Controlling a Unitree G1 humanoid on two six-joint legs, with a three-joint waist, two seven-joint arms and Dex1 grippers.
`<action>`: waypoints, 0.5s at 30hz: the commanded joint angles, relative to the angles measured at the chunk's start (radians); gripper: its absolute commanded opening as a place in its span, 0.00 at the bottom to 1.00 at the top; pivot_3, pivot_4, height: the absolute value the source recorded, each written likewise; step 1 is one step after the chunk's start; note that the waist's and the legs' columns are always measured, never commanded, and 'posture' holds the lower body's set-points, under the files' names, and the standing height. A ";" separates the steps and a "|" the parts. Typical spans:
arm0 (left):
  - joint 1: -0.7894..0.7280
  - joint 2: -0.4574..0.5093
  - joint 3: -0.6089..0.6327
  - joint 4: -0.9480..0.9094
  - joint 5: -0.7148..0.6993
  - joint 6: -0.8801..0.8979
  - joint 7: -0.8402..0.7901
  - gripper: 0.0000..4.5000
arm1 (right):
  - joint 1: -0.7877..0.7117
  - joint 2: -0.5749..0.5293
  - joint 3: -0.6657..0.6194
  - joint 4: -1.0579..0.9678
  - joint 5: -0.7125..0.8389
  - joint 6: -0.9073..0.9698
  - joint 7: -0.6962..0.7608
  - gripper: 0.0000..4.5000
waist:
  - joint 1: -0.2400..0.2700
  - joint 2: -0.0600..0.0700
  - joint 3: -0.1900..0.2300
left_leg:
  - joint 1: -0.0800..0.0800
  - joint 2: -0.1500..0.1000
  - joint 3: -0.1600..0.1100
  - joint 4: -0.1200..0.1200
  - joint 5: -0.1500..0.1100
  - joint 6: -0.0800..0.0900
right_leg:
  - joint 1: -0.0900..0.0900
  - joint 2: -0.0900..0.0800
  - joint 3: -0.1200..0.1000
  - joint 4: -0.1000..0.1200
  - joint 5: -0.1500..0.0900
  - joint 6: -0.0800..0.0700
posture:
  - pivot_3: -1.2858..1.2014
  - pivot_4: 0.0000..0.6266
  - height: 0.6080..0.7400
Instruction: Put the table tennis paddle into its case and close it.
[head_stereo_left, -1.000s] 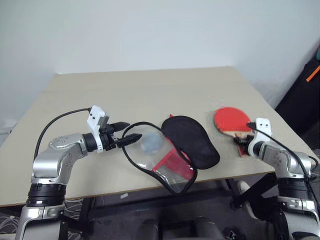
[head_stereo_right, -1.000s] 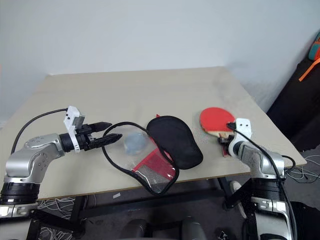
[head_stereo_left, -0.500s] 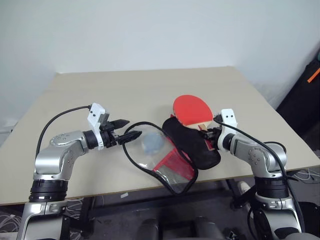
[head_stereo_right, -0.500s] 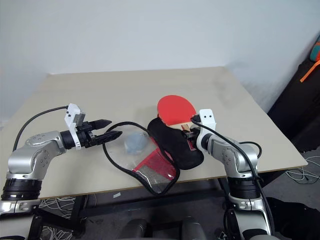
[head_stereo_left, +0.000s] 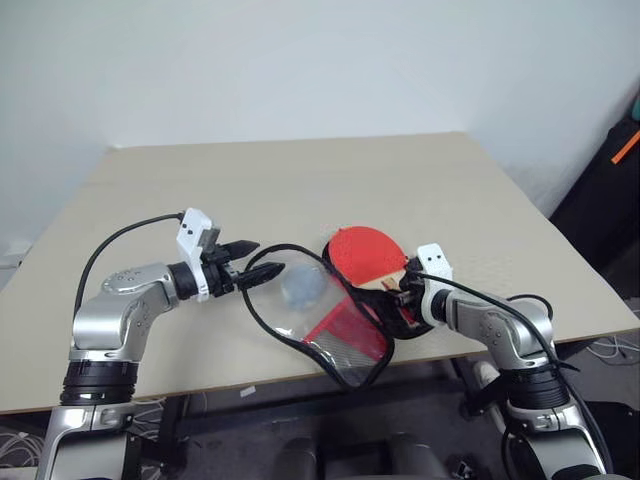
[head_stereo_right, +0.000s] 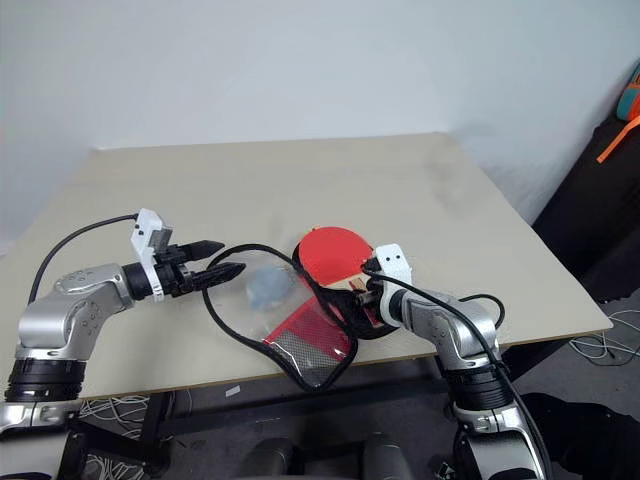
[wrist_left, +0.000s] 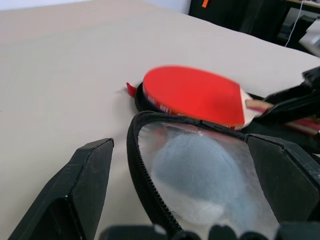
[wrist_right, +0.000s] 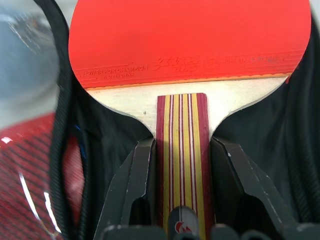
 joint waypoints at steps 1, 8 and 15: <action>-0.010 0.001 0.005 -0.022 -0.004 -0.004 0.000 1.00 | -0.034 -0.003 -0.006 -0.002 -0.013 -0.023 0.009 0.26 | 0.000 0.000 0.000 | 0.000 0.000 0.000 0.000 0.000 0.000 | 0.000 0.000 0.000 0.000 0.000 0.000 | 0.52 0.00 1.00; 0.000 -0.002 0.012 -0.022 -0.006 -0.006 0.006 1.00 | -0.046 -0.006 -0.008 0.034 -0.032 -0.035 0.014 0.26 | 0.000 0.000 0.000 | 0.000 0.000 0.000 0.000 0.000 0.000 | 0.000 0.000 0.000 0.000 0.000 0.000 | 0.52 0.00 1.00; 0.001 0.000 0.017 -0.017 -0.009 -0.003 0.005 1.00 | -0.068 -0.026 -0.016 0.029 -0.034 -0.028 0.047 0.71 | 0.000 0.000 0.000 | 0.000 0.000 0.000 0.000 0.000 0.000 | 0.000 0.000 0.000 0.000 0.000 0.000 | 0.52 0.00 1.00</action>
